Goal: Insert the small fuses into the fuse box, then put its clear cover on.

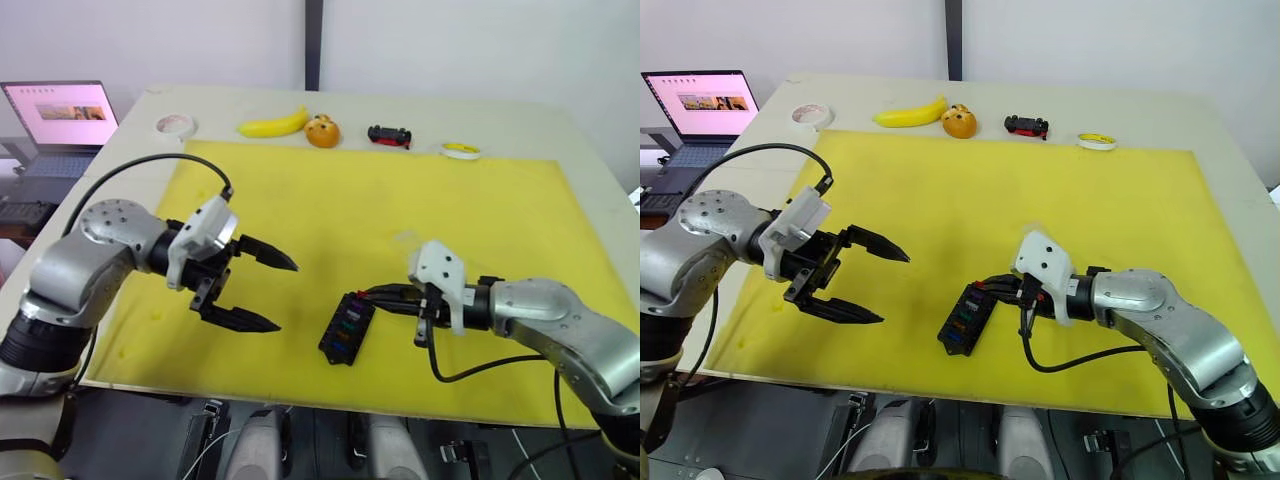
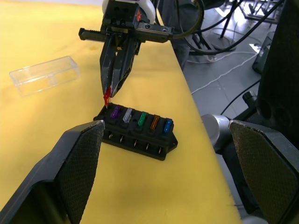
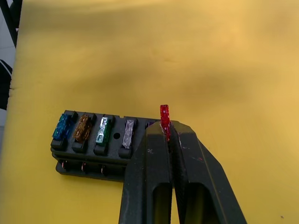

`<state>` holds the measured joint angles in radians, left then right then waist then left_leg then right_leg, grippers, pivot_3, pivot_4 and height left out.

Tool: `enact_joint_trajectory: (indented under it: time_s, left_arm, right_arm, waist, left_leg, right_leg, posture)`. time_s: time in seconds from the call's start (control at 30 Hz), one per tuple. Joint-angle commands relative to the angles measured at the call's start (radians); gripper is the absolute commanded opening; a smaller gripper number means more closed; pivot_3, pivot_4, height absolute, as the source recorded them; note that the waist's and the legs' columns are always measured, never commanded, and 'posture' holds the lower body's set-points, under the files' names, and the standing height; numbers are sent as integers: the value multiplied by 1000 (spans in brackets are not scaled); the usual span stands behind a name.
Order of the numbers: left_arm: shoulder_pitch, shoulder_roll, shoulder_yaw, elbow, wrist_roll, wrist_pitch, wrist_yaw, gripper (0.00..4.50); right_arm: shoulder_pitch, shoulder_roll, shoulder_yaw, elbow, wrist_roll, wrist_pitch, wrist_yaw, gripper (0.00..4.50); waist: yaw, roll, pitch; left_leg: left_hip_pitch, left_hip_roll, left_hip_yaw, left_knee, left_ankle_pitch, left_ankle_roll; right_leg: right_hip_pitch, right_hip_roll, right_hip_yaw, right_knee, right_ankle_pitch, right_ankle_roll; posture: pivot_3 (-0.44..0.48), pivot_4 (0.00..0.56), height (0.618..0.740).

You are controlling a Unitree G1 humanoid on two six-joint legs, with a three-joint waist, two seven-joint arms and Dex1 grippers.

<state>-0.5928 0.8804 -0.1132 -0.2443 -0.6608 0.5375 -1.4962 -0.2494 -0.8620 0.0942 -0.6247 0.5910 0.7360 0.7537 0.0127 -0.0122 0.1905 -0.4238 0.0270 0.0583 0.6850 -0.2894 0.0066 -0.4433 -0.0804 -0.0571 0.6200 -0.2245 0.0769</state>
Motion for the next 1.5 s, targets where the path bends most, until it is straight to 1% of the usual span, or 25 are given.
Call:
enact_joint_trajectory:
  time_s: [0.03,0.3,0.53,0.73,0.93,1.5]
  left_arm:
    - [0,-2,5,-30,8,-9,-1,4485]
    - [15,-6,11,-50,13,-2,7,4485]
    - [36,-6,13,-76,11,5,18,4485]
    - [41,-9,11,-82,16,0,26,4485]
    - [39,-10,8,-81,23,-2,31,4485]
    - [52,-9,11,-87,38,-4,43,4485]
  right_arm:
    - [13,10,1,-8,-24,-30,12,0]
    - [23,24,8,5,-60,-44,34,0]
    - [10,47,9,16,-75,-44,37,0]
    - [2,46,21,32,-114,-63,51,0]
    - [-21,67,16,41,-113,-52,55,0]
    - [-13,76,31,37,-117,-33,56,0]
  waist:
    - [0,0,0]
    - [0,0,0]
    - [0,0,0]
    - [0,0,0]
    - [-1,0,0]
    - [-1,0,0]
  left_leg:
    - [0,0,0,0,0,0]
    - [1,0,0,1,0,0]
    - [4,-1,0,1,0,0]
    - [5,-1,0,1,0,-1]
    - [6,-1,0,1,0,-1]
    - [7,-1,0,2,1,-1]
  right_leg:
    - [0,0,0,0,0,0]
    - [0,0,0,2,0,0]
    - [1,0,0,7,0,0]
    - [1,0,1,8,0,0]
    - [2,0,1,9,0,0]
    - [3,0,1,10,0,0]
  posture:
    - [0,150,737]
    - [0,150,737]
    - [0,150,737]
    - [0,150,737]
    - [0,150,737]
    - [0,150,737]
